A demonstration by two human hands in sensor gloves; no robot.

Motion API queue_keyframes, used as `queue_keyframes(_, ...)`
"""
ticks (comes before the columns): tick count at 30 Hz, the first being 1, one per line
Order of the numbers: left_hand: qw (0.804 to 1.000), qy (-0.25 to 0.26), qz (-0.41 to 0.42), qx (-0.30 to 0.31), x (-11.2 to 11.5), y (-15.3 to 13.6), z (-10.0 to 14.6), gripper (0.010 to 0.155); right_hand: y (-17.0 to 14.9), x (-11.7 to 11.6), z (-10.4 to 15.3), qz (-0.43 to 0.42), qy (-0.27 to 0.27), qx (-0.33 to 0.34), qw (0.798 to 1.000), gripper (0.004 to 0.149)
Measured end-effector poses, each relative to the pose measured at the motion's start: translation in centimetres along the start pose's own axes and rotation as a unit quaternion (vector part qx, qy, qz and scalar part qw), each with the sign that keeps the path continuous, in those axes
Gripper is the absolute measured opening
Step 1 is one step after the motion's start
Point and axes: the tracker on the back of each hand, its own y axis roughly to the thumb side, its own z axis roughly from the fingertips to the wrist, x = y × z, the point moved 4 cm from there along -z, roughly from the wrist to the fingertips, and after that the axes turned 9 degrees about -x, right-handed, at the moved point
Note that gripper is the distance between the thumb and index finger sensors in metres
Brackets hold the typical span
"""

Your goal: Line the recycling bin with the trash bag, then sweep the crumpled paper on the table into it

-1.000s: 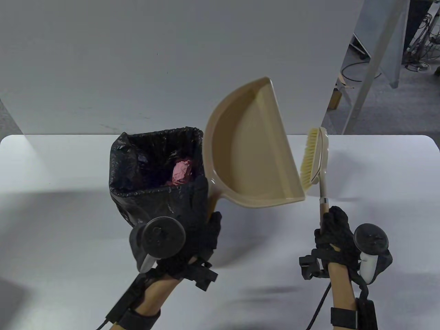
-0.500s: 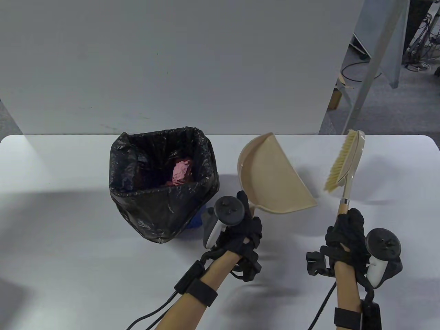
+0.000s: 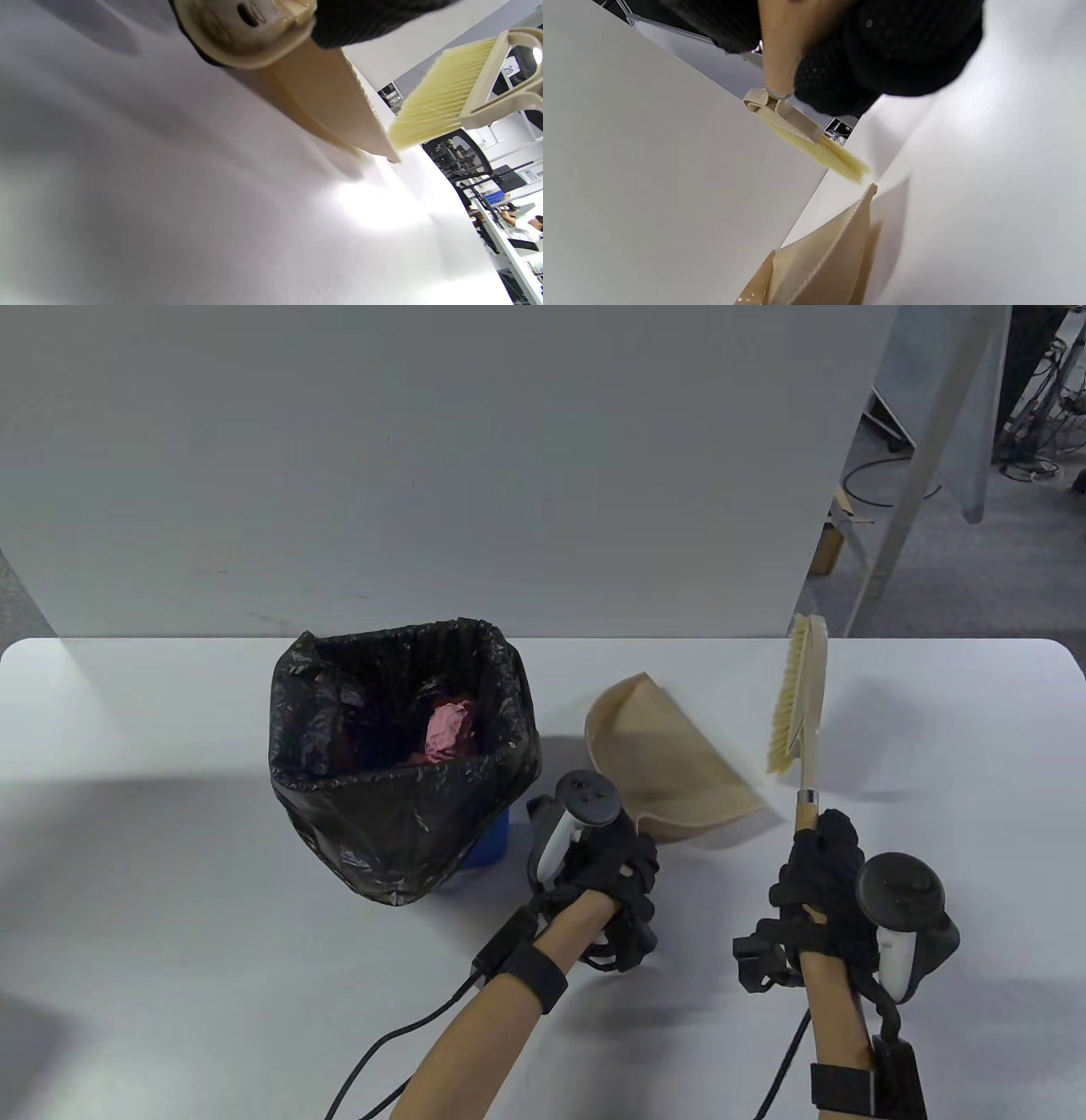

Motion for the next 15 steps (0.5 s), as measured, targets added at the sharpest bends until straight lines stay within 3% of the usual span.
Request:
queue_keyframes(4, 0.996, -0.071, 0.053, -0.020, 0.8, -0.2, -0.7, 0.084, 0.3, -0.6, 0.2, 0.013, 0.007, 0.009, 1.000, 0.056)
queue_keyframes(9, 0.979, -0.157, 0.131, 0.014, 1.1, -0.3, -0.8, 0.083, 0.5, -1.2, 0.4, 0.023, 0.014, 0.016, 1.000, 0.056)
queue_keyframes(12, 0.973, -0.150, 0.172, 0.021, 0.5, -0.9, -0.1, 0.084, 0.6, -1.4, 0.7, 0.030, 0.014, 0.021, 0.999, 0.056)
queue_keyframes(15, 0.980, -0.091, 0.176, 0.028, -0.7, -1.7, 1.6, 0.083, 1.0, -1.5, 1.1, 0.037, 0.013, 0.040, 0.998, 0.056)
